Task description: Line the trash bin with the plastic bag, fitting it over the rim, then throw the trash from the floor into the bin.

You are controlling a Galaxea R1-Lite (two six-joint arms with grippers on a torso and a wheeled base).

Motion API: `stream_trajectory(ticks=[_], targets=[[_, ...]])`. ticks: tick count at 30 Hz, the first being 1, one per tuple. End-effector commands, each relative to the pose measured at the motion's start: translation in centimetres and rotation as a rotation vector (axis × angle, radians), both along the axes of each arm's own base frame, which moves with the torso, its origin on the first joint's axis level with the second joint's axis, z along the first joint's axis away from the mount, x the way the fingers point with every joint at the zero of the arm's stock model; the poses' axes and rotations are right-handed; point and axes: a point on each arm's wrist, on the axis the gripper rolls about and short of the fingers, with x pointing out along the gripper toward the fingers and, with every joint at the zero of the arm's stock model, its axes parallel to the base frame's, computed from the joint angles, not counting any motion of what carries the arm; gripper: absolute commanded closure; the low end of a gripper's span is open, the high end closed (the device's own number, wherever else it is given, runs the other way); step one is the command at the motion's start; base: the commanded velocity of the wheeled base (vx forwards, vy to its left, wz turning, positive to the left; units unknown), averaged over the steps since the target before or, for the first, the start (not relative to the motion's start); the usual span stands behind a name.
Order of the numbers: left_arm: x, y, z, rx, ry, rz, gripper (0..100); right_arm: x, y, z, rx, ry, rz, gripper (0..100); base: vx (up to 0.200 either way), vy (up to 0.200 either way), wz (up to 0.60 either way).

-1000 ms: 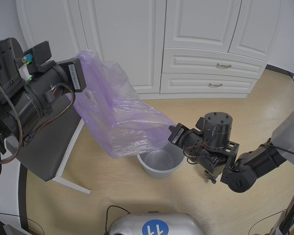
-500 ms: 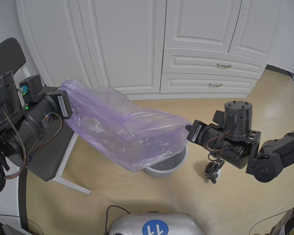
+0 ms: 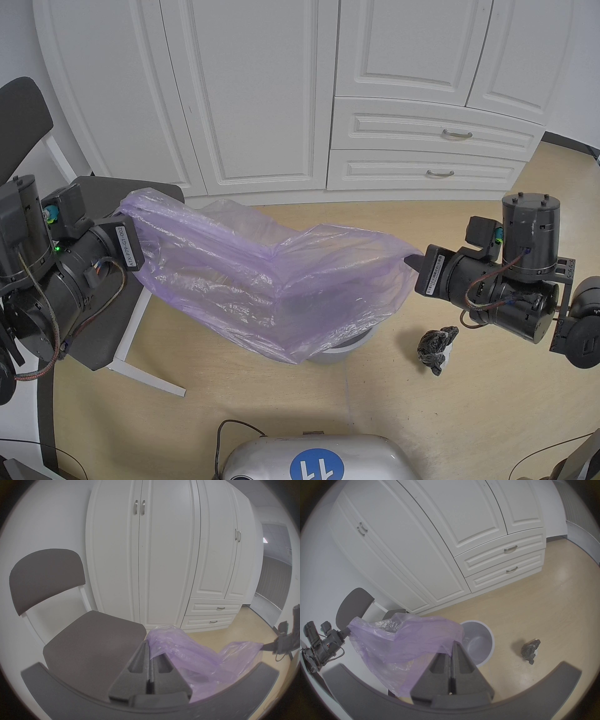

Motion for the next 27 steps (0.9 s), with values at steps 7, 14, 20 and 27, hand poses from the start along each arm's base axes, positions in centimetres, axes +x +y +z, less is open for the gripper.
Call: stream_trajectory(ticks=[7,14,20,27], targets=[[0.1,0.5,-1.4,0.033,0.054,0.023,100,-2.0,-1.5,1.0,-0.056,-0.064,0.015,100,0.0,0.0,0.0],[-0.7,1.4,-0.7,0.014,0.026,0.035,100,-3.7,-2.8,0.5,-0.129,-0.087,0.051,100,0.0,0.0,0.0],[-1.6,1.6,-0.3,0.005,0.007,0.007,100,-4.3,-3.1,0.9,-0.101,-0.096,0.105,100,0.0,0.0,0.0],[-3.7,2.2,0.0,-0.021,-0.028,-0.105,100,-6.2,-4.6,1.3,-0.047,-0.109,0.233,100,0.0,0.0,0.0]])
